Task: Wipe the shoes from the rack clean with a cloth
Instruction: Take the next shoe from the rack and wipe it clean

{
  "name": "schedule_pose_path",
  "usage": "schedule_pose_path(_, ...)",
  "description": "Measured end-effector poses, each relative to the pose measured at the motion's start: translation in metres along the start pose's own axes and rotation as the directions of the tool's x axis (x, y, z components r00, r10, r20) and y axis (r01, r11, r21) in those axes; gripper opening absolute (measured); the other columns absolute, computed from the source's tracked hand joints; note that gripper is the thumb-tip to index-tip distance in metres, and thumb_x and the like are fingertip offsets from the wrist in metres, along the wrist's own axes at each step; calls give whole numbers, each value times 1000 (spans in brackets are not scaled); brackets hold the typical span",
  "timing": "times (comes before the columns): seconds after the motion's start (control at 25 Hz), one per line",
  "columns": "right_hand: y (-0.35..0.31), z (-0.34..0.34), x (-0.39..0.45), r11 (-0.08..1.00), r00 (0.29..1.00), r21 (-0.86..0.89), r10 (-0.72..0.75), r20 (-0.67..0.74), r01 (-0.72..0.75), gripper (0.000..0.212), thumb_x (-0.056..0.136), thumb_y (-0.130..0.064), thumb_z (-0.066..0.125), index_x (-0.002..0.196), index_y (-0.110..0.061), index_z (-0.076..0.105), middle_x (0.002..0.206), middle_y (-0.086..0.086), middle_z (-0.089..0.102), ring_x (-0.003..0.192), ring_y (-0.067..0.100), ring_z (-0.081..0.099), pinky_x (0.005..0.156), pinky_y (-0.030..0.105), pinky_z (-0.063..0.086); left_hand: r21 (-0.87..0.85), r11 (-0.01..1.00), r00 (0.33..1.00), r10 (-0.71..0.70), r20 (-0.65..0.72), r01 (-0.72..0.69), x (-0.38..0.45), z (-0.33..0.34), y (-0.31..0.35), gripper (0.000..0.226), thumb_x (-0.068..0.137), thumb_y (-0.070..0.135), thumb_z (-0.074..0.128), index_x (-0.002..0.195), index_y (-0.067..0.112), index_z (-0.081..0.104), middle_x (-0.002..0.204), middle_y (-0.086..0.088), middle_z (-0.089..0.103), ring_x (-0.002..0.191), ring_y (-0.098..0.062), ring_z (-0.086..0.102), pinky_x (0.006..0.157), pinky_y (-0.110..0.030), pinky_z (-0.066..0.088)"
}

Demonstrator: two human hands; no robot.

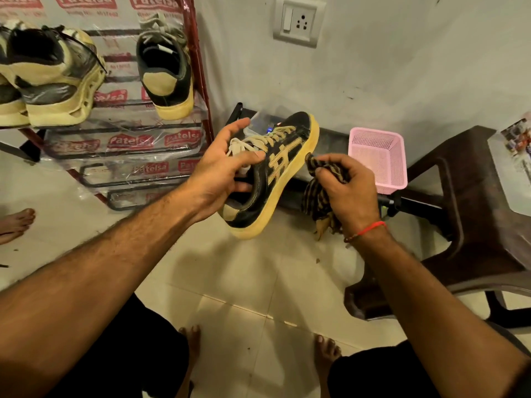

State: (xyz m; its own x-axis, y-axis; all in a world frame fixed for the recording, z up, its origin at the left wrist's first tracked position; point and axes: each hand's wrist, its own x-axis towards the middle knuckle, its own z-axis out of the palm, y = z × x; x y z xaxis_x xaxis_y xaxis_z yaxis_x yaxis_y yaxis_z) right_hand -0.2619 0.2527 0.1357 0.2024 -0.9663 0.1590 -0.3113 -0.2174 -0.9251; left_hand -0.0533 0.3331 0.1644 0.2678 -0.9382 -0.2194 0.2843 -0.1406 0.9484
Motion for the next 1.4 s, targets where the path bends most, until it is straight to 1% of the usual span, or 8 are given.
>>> schedule_pose_path(0.2, -20, 34, -13, 832, 972, 505, 170, 160, -228, 19, 95, -6, 61, 111, -13, 70, 105, 6, 74, 97, 18, 71, 83, 34, 59, 616, 723, 941, 324, 96, -312, -23, 0, 0, 77, 87, 2, 74, 149, 32, 39, 137, 14, 55, 126, -3, 57, 110, -33, 48)
schedule_pose_path(0.28, -27, 41, -9, 646, 927, 670, 316, 201, -365, 23, 98, -9, 56, 119, -5, 66, 103, 12, 74, 90, 21, 72, 79, 36, 61, 745, 569, 924, 344, 168, -347, -34, 1, 3, 82, 87, 6, 74, 151, 35, 32, 134, 12, 55, 124, -10, 57, 110, -34, 47)
schedule_pose_path(0.4, -29, 55, -4, 462, 836, 717, 442, 324, -522, 38, 96, -26, 58, 126, -2, 63, 122, 23, 67, 111, 35, 67, 93, 50, 56, 874, 354, 921, 322, 219, -332, -48, -5, 11, 99, 88, 14, 76, 151, 49, 9, 125, -1, 64, 114, -22, 63, 98, -48, 54)
schedule_pose_path(0.56, -34, 75, 0, 317, 795, 750, 418, 439, -580, 53, 88, -34, 65, 132, -6, 61, 136, 25, 58, 125, 41, 58, 104, 62, 43, 937, 244, 923, 352, 156, -251, -64, -33, 31, 111, 84, 27, 82, 149, 54, -4, 125, -3, 63, 108, -24, 65, 87, -51, 58)
schedule_pose_path(0.76, -47, 103, -3, 246, 760, 733, 369, 535, -635, 46, 93, -29, 61, 133, -7, 60, 134, 23, 60, 123, 39, 59, 106, 60, 43, 879, 445, 927, 376, -12, -169, -78, -95, 53, 109, 77, 13, 84, 145, 51, 9, 129, 0, 55, 111, -27, 65, 92, -53, 58)
schedule_pose_path(1.0, -59, 134, 3, 217, 747, 733, 386, 542, -645, 46, 92, -28, 64, 135, -10, 60, 132, 21, 62, 121, 38, 61, 107, 58, 44, 777, 629, 858, 422, -294, -44, -38, -160, 89, 90, 80, 2, 79, 144, 27, 21, 132, -7, 51, 114, -22, 55, 95, -33, 50)
schedule_pose_path(1.28, -58, 163, 15, 238, 717, 687, 376, 587, -687, 40, 95, -30, 59, 130, -11, 63, 124, 20, 67, 115, 37, 65, 93, 51, 55, 780, 625, 884, 345, -315, 34, 65, -188, 100, 98, 84, 8, 81, 152, 22, 12, 117, -7, 54, 108, -25, 58, 94, -39, 52)
schedule_pose_path(1.4, -50, 170, 24, 240, 717, 686, 372, 589, -687, 42, 95, -31, 60, 131, -9, 61, 127, 22, 66, 117, 39, 64, 101, 55, 49, 746, 663, 879, 318, -355, 61, 101, -195, 103, 107, 83, 8, 82, 157, 25, 7, 131, -18, 55, 112, -30, 59, 96, -42, 52)
